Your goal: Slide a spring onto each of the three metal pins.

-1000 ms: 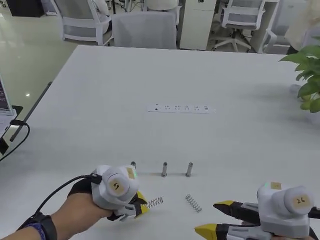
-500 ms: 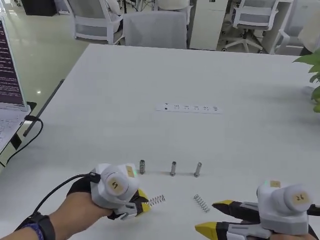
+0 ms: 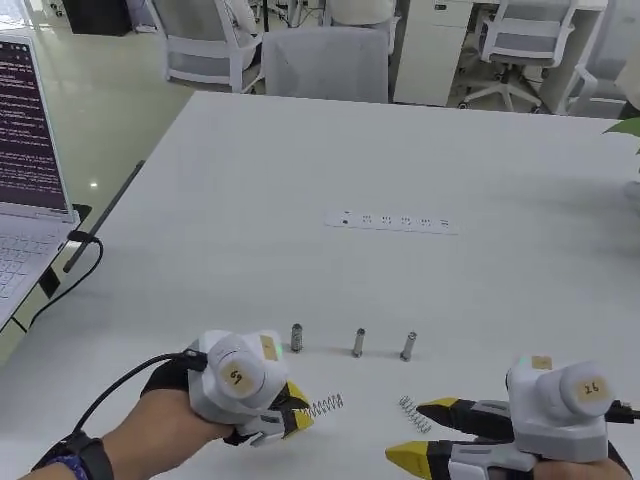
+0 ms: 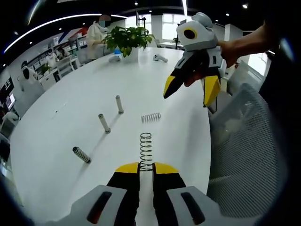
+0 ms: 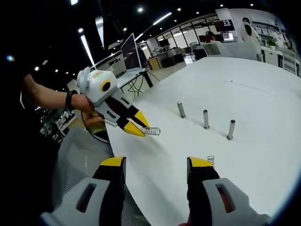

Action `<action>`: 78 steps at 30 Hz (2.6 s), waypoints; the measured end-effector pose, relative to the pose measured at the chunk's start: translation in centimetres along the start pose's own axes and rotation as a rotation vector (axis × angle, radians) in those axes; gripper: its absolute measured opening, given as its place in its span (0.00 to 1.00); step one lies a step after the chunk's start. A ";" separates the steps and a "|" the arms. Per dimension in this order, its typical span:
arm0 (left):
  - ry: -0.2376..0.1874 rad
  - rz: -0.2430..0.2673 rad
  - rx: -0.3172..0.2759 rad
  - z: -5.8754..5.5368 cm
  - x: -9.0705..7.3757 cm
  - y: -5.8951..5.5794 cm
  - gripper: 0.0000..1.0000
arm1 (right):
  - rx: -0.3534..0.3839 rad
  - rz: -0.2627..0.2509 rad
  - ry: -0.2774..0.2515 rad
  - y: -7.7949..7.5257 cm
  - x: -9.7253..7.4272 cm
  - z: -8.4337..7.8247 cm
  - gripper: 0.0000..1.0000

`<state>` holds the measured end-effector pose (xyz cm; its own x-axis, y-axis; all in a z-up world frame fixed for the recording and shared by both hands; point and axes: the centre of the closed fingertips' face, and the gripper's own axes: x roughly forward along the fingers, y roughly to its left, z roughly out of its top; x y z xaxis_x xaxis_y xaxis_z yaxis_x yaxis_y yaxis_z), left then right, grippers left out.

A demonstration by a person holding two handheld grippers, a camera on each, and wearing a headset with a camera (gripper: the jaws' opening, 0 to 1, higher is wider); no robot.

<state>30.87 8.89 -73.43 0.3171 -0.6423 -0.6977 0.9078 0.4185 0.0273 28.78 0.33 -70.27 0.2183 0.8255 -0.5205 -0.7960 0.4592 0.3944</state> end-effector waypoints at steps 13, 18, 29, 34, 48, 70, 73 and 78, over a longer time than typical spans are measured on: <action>-0.027 -0.016 0.027 1.4 -0.1 -1.0 0.01 | -0.040 0.039 0.002 0.1 1.1 1.4 0.46; -0.035 -0.024 0.039 2.0 0.1 -1.3 0.01 | -0.056 0.058 0.010 0.3 1.6 1.6 0.44; -0.055 -0.044 0.061 3.1 0.1 -2.3 0.01 | -0.063 0.087 0.013 0.5 2.2 1.7 0.39; -0.064 -0.054 0.074 3.7 0.2 -2.7 0.01 | -0.069 0.105 0.018 0.8 2.4 1.6 0.35; -0.080 -0.086 0.105 4.6 0.3 -3.6 0.01 | -0.115 0.162 0.029 1.4 2.5 1.5 0.18; -0.096 -0.110 0.104 4.9 0.6 -4.3 0.02 | -0.173 0.191 0.081 2.1 2.1 1.6 0.11; -0.102 -0.109 0.099 4.9 0.7 -4.4 0.02 | -0.193 0.193 0.106 2.3 2.1 1.5 0.11; -0.116 -0.101 0.096 5.0 0.9 -4.5 0.01 | -0.210 0.203 0.100 2.7 1.9 2.4 0.10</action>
<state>28.48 3.24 -70.56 0.2474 -0.7501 -0.6133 0.9569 0.2887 0.0330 28.38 3.91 -68.38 -0.0050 0.8522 -0.5232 -0.9193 0.2020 0.3378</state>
